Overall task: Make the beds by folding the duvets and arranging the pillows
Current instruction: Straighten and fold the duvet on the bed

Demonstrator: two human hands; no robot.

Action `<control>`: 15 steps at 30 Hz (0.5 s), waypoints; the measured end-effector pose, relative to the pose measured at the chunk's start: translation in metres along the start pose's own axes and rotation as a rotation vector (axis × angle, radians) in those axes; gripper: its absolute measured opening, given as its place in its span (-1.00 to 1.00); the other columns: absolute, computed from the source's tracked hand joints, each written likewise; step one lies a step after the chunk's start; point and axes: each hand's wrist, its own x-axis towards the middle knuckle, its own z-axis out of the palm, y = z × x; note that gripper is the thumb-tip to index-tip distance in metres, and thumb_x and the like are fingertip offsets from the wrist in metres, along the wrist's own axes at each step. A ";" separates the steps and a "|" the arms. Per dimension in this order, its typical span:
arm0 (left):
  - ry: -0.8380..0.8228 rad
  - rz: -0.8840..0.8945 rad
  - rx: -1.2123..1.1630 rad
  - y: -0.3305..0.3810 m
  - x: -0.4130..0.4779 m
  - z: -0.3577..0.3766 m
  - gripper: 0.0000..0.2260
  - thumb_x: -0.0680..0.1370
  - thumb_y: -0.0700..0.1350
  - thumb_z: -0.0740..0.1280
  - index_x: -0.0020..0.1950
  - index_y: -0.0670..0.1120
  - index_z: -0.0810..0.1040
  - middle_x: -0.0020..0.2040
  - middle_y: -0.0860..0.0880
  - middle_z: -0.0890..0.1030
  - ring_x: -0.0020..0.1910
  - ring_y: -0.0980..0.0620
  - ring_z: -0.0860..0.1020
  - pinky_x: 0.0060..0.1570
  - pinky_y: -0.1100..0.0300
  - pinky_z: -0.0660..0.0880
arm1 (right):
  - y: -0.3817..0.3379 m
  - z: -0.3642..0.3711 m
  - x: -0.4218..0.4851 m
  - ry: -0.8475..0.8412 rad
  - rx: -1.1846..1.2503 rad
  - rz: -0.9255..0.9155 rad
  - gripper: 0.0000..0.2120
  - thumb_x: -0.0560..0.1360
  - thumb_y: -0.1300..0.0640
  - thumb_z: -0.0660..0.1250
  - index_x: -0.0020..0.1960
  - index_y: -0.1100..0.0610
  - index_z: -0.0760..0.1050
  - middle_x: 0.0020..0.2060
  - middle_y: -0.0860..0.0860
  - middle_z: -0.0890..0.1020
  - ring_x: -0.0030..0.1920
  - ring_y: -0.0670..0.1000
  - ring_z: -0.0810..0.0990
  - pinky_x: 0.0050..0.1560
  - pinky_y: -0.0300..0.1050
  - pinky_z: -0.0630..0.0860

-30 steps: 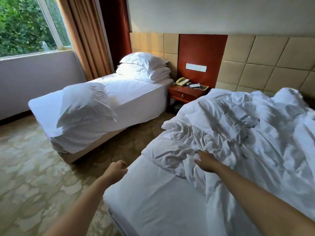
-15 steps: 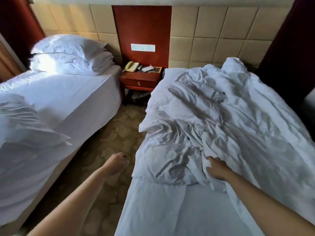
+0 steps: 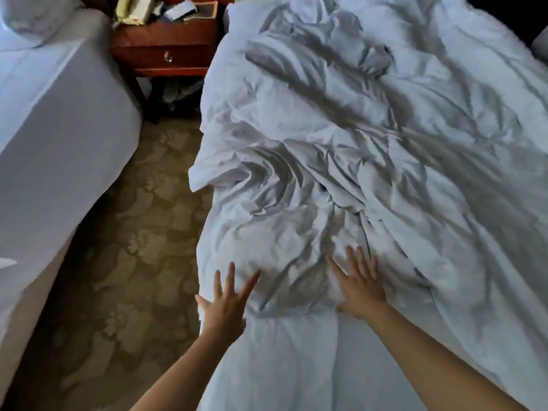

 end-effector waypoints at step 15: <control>-0.240 0.192 0.157 -0.048 -0.012 0.027 -0.68 0.60 -0.07 0.08 0.34 0.05 0.37 0.27 0.00 0.51 0.24 -0.05 0.51 0.17 0.11 0.42 | -0.089 0.025 -0.053 -0.209 0.227 -0.063 -0.71 0.62 0.03 0.08 0.24 0.12 0.43 0.19 0.15 0.55 0.16 0.19 0.55 0.09 0.00 0.46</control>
